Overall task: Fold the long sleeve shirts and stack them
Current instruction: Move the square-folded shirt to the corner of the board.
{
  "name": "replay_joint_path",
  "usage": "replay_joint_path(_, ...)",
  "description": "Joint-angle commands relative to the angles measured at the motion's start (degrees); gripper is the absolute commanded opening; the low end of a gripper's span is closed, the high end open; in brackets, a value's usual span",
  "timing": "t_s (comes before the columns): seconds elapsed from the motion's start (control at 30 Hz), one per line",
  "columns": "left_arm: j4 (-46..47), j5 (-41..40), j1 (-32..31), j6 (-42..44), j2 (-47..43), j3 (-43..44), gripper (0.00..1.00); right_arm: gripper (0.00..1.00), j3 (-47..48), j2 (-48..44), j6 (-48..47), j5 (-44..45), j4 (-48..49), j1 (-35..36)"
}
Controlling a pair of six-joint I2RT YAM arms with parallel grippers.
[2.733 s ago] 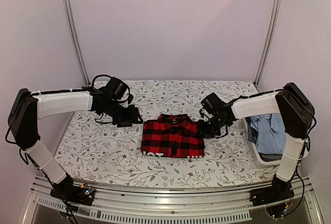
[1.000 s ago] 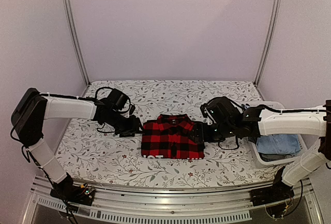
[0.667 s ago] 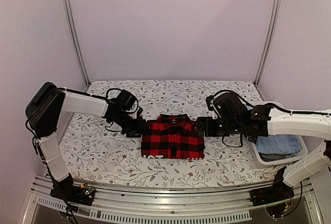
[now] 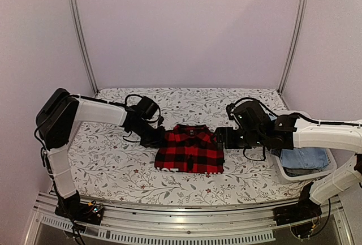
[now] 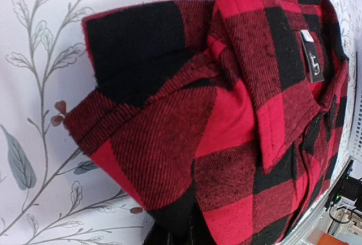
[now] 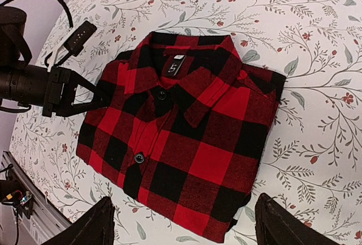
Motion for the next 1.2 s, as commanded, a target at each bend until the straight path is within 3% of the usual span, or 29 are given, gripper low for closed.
replay_joint_path(0.0, -3.8, -6.6, 1.1, 1.4, -0.6, 2.8, 0.0, 0.84, 1.6, -1.8, -0.9, 2.0, -0.4, -0.1)
replay_joint_path(0.4, -12.8, -19.1, 12.3, 12.3, 0.5, 12.5, 0.0, 0.84, 3.9, -1.6, -2.6, 2.7, -1.6, -0.1)
replay_joint_path(0.77, -18.1, -26.6, 24.8, 21.2, 13.1, 30.8, 0.0, 0.84, 6.1, -1.2, -4.2, 3.1, -4.4, -0.6)
replay_joint_path(1.17, -20.8, -30.3, 35.0, 23.9, 26.3, 48.8, 0.0, 0.84, 10.8, 3.1, -5.3, 1.6, -6.3, -1.3)
